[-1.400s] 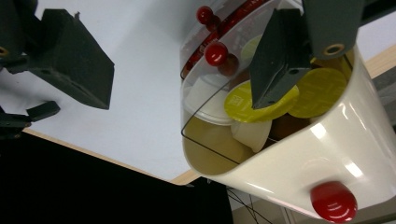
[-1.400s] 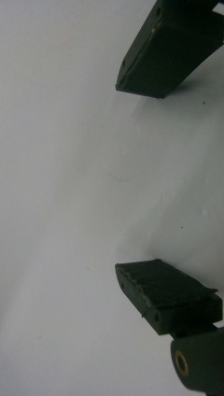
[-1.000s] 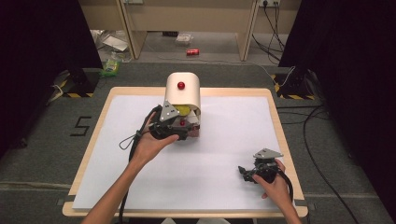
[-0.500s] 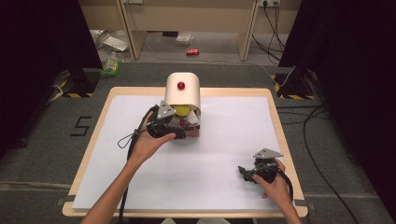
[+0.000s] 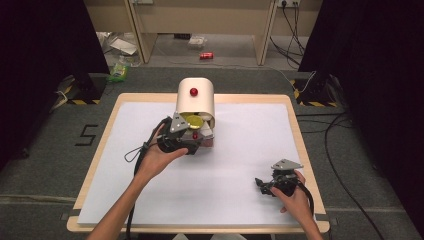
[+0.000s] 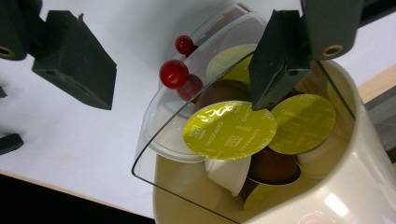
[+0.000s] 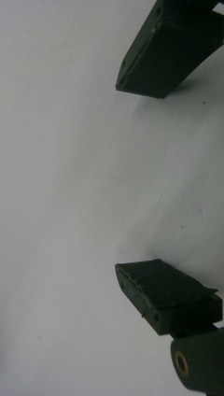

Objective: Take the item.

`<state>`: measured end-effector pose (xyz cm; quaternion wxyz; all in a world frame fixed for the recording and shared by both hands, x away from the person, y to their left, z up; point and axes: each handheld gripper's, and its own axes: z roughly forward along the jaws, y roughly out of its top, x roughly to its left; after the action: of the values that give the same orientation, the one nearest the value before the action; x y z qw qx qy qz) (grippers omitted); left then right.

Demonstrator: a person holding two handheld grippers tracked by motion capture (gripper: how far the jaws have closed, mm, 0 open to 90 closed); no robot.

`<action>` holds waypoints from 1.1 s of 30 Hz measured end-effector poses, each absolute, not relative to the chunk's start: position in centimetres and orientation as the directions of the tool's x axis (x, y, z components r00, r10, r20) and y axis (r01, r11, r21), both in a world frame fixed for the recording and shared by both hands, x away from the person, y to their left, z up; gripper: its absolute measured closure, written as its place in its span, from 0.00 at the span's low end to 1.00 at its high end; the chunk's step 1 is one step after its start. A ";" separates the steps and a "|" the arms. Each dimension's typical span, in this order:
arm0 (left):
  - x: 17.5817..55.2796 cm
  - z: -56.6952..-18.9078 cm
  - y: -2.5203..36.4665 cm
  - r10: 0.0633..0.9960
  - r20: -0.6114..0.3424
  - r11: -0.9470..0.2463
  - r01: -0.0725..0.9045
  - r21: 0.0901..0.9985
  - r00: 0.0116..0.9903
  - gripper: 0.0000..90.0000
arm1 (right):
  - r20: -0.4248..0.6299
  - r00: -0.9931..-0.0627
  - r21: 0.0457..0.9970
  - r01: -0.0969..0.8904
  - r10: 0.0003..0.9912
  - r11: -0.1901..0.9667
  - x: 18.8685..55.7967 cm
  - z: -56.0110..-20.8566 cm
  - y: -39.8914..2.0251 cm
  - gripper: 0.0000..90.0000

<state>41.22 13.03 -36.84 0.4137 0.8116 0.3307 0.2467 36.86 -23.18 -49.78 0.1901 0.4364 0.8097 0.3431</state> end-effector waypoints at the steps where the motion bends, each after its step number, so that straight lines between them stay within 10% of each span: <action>1: 41.0 -36.9 13.0 0.740 0.128 -0.439 0.331 0.835 0.660 0.26 | -0.008 -0.547 0.722 0.576 0.837 0.383 36.9 -49.8 -23.2 0.13; 33: 38.4 -37.5 13.2 0.737 0.137 -0.439 0.315 0.841 0.662 0.29 | -0.007 -0.546 0.722 0.577 0.838 0.382 36.9 -49.8 -23.2 0.13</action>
<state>38.43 13.17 -37.46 0.4181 0.8100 0.3248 0.2522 36.86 -23.17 -49.78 0.1897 0.4369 0.8094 0.3437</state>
